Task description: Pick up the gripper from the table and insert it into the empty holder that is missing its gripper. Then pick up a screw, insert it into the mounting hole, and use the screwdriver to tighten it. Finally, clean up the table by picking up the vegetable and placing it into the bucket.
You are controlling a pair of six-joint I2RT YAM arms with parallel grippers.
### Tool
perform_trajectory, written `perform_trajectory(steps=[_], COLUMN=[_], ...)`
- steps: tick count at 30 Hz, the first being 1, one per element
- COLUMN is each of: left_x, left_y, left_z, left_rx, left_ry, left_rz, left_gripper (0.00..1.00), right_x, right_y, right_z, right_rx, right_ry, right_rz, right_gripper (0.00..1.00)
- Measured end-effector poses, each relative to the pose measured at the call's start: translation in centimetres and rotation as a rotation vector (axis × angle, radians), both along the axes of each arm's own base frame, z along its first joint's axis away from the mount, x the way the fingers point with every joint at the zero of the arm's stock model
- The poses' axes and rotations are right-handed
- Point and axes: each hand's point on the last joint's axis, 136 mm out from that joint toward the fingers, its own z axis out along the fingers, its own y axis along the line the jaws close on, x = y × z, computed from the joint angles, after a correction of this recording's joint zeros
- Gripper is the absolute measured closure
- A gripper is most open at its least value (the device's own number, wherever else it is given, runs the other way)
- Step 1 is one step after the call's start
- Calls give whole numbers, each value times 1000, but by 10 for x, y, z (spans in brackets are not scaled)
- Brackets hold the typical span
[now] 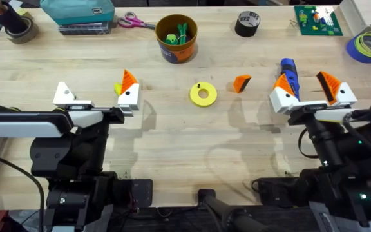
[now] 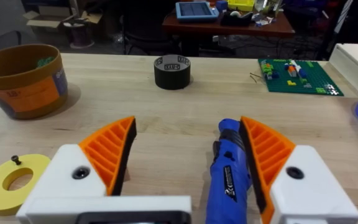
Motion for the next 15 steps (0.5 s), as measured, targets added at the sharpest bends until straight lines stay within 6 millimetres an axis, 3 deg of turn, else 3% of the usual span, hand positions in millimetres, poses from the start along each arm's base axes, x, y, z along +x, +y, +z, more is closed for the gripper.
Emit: perform_trajectory(steps=[10, 13, 15], left_x=[0, 0, -1], left_y=[0, 0, 0], left_z=[1, 13, 25], left_rx=[0, 0, -1], left_ry=[-3, -53, -102], left_rz=[0, 0, 0], left_gripper=[15, 15, 15], right_x=[0, 0, 1], right_y=[0, 0, 0], right_z=[0, 5, 20], right_rx=[0, -6, -12], right_ry=[1, -22, -82], right_rz=[0, 1, 1], right_gripper=[6, 6, 6])
